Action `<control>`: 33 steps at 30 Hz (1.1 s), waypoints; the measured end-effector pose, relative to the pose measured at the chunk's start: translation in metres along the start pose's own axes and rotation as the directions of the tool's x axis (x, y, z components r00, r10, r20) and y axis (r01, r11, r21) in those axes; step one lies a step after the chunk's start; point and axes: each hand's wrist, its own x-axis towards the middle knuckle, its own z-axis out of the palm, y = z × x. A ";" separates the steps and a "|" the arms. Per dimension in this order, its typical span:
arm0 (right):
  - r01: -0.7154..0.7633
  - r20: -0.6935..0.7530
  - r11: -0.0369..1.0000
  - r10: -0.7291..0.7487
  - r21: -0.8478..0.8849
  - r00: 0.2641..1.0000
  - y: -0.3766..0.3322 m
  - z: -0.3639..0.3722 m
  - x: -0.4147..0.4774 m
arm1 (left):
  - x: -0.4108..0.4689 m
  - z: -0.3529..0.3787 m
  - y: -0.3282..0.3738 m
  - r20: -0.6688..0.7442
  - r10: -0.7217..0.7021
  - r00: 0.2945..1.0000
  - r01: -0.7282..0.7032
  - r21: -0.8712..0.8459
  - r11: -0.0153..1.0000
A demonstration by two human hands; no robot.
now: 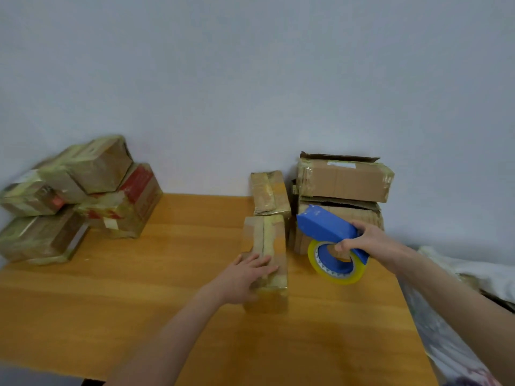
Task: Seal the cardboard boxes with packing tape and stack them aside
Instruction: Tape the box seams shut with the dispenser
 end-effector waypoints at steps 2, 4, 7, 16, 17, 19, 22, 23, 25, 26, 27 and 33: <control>0.050 0.029 0.999 -0.050 0.003 0.998 -0.006 -0.003 -0.007 | 0.000 -0.011 0.011 -0.144 -0.138 0.980 0.083 -0.333 0.939; 0.094 0.072 0.995 -0.095 0.010 0.993 -0.014 -0.003 -0.016 | -0.001 -0.030 0.025 -0.223 -0.403 0.888 0.085 -0.780 0.620; 0.157 0.137 0.988 -0.155 -0.003 0.978 -0.024 0.002 -0.025 | -0.004 -0.057 0.039 0.018 -0.535 0.845 -0.002 -0.999 -0.036; 0.214 0.232 0.974 -0.192 -0.077 0.954 -0.038 0.026 -0.033 | -0.005 -0.059 0.049 0.139 -0.438 0.888 0.045 -0.975 -0.217; 0.215 0.235 0.973 -0.191 -0.080 0.953 -0.037 0.027 -0.034 | -0.006 -0.056 0.047 0.131 -0.436 0.890 0.030 -0.973 -0.231; 0.217 0.239 0.972 -0.191 -0.087 0.952 -0.036 0.027 -0.033 | -0.009 -0.052 0.042 0.125 -0.426 0.896 0.030 -0.974 -0.223; 0.226 0.244 0.969 -0.196 -0.099 0.950 -0.034 0.028 -0.032 | -0.012 -0.048 0.037 0.142 -0.407 0.902 0.060 -0.977 -0.207; 0.230 0.243 0.968 -0.199 -0.105 0.949 -0.033 0.028 -0.031 | -0.013 -0.048 0.037 0.148 -0.415 0.898 0.068 -0.977 -0.203; 0.244 0.247 0.961 -0.207 -0.130 0.946 -0.033 0.028 -0.030 | -0.013 -0.049 0.038 0.175 -0.449 0.876 0.083 -0.972 -0.218; 0.251 0.249 0.956 -0.209 -0.149 0.946 -0.033 0.028 -0.030 | -0.014 -0.051 0.038 0.183 -0.465 0.866 0.091 -0.972 -0.215; 0.258 0.249 0.951 -0.211 -0.172 0.945 -0.034 0.029 -0.030 | -0.014 -0.052 0.039 0.178 -0.484 0.857 0.101 -0.978 -0.182; 0.380 0.244 0.851 -0.307 -0.362 0.920 -0.043 0.037 -0.034 | -0.012 -0.043 0.034 0.077 -0.607 0.791 0.155 -0.985 0.077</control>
